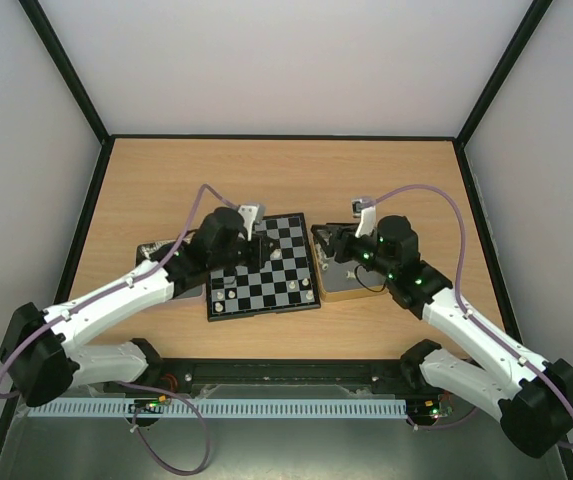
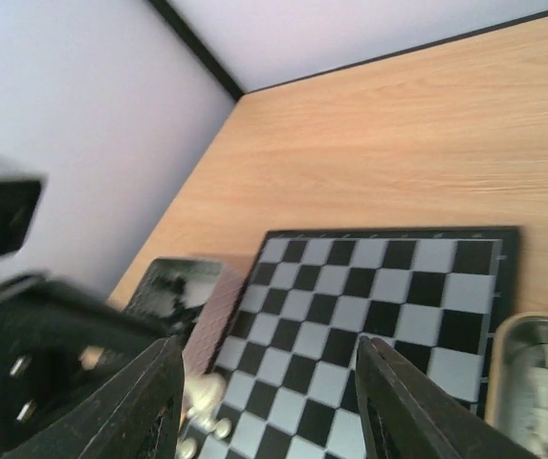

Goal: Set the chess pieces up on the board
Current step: Place the chess piece on the chessboard.

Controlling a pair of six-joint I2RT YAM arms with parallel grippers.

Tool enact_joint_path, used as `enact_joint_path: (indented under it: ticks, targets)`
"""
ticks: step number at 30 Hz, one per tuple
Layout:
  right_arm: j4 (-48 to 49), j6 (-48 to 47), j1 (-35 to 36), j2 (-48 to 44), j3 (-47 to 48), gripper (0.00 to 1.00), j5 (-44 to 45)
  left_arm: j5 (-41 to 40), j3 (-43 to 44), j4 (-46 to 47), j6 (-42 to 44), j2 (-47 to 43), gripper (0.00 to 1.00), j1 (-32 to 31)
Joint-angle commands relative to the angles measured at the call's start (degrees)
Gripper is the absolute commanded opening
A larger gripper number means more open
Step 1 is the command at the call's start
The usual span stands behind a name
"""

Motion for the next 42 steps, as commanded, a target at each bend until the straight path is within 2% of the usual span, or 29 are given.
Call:
enact_joint_path:
  ticks: [1,5,14,26,42]
  targets:
    - [-2.1,2.5,-0.2,0.3,0.0,0.49,13.7,-15.9,-1.1,-7.9,4.7,-1.7,0.09,-6.6]
    - [-2.9,4.5,-0.2,1.2,0.0,0.49,19.4,-22.4,-4.5,-8.5,3.9,-1.9,0.09,-12.3]
    - [-3.0,7.8,-0.2,2.1,-1.8,0.49,23.2,-23.8,-13.8,0.4,1.4,-2.5,0.1,-17.9]
    - [-3.2,8.6,-0.2,2.4,-2.2,0.49,24.5,-21.1,-16.8,7.3,2.2,2.1,0.1,-18.6]
    - [-3.3,8.8,-0.3,2.6,-2.6,0.48,24.4,-21.2,-19.9,11.0,1.1,6.4,0.13,-18.5]
